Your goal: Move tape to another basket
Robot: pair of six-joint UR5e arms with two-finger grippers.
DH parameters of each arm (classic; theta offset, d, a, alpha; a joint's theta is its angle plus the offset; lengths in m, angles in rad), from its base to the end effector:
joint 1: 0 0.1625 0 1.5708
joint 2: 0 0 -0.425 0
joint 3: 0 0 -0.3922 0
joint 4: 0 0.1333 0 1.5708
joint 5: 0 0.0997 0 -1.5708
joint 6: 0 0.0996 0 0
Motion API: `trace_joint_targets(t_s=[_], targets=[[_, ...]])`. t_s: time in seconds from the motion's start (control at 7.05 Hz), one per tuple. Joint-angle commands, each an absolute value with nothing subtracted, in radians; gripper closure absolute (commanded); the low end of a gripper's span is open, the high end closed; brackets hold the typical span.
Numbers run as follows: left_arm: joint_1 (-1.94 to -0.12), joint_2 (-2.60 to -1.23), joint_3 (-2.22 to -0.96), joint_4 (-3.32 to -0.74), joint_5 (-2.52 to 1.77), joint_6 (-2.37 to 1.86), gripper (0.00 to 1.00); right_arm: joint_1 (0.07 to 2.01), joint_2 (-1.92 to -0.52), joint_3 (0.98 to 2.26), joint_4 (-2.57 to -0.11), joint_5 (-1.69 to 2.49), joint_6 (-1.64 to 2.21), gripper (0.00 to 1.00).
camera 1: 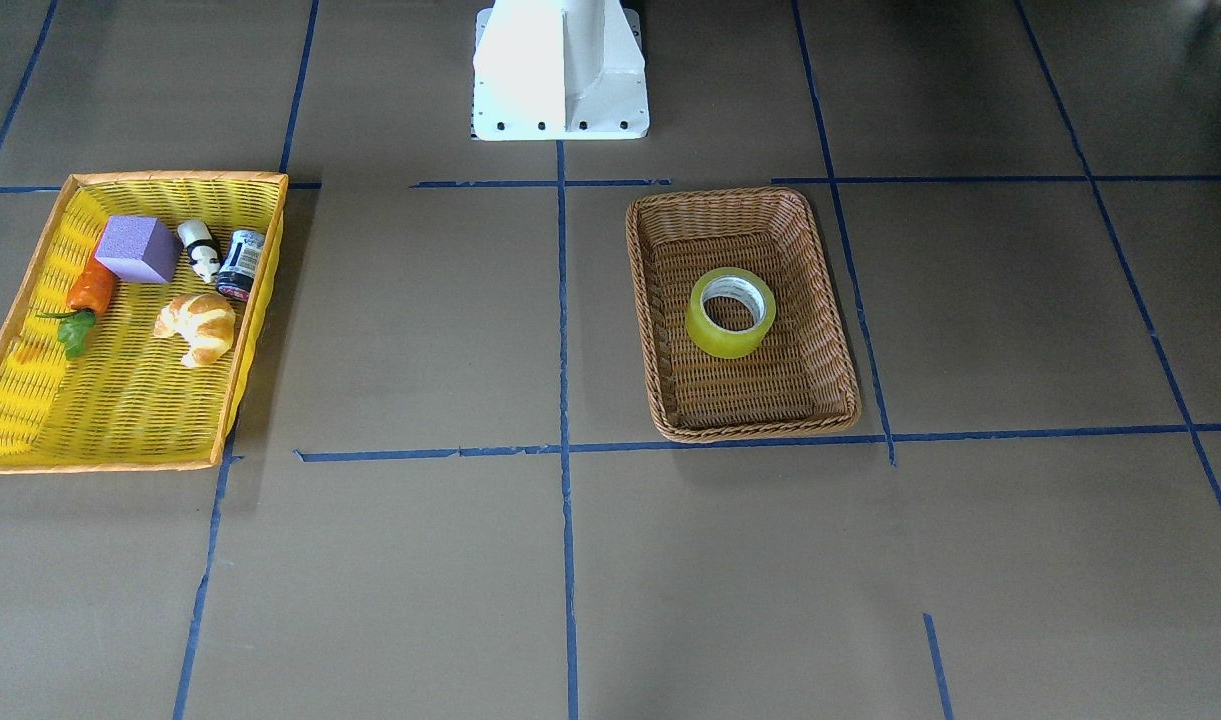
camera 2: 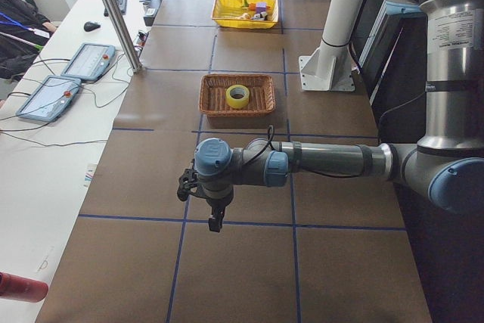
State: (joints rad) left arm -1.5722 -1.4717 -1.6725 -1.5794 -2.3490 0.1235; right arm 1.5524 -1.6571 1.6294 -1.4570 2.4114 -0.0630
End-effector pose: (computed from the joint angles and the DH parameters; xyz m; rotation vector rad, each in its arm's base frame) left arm -0.0640 -0.4506 0.6542 0.0592 0.7765 0.1202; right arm 0.0506 -0.4615 0.6544 0.0997 -0.8385 -0.1127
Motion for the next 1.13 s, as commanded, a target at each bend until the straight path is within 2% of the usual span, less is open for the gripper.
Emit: trace_joint_targets(t_s=[0.0,0.99], targets=[[-1.582,-1.480,-1.651,-1.577,-2.352,0.121,0.00,1.552,-1.657,1.629,-1.457,2.416,-0.063,0.00],[-1.585,-1.483,-1.661,-1.546,-2.353,0.120,0.00,1.554,-1.658,1.628,-1.454,2.416,-0.063,0.00]])
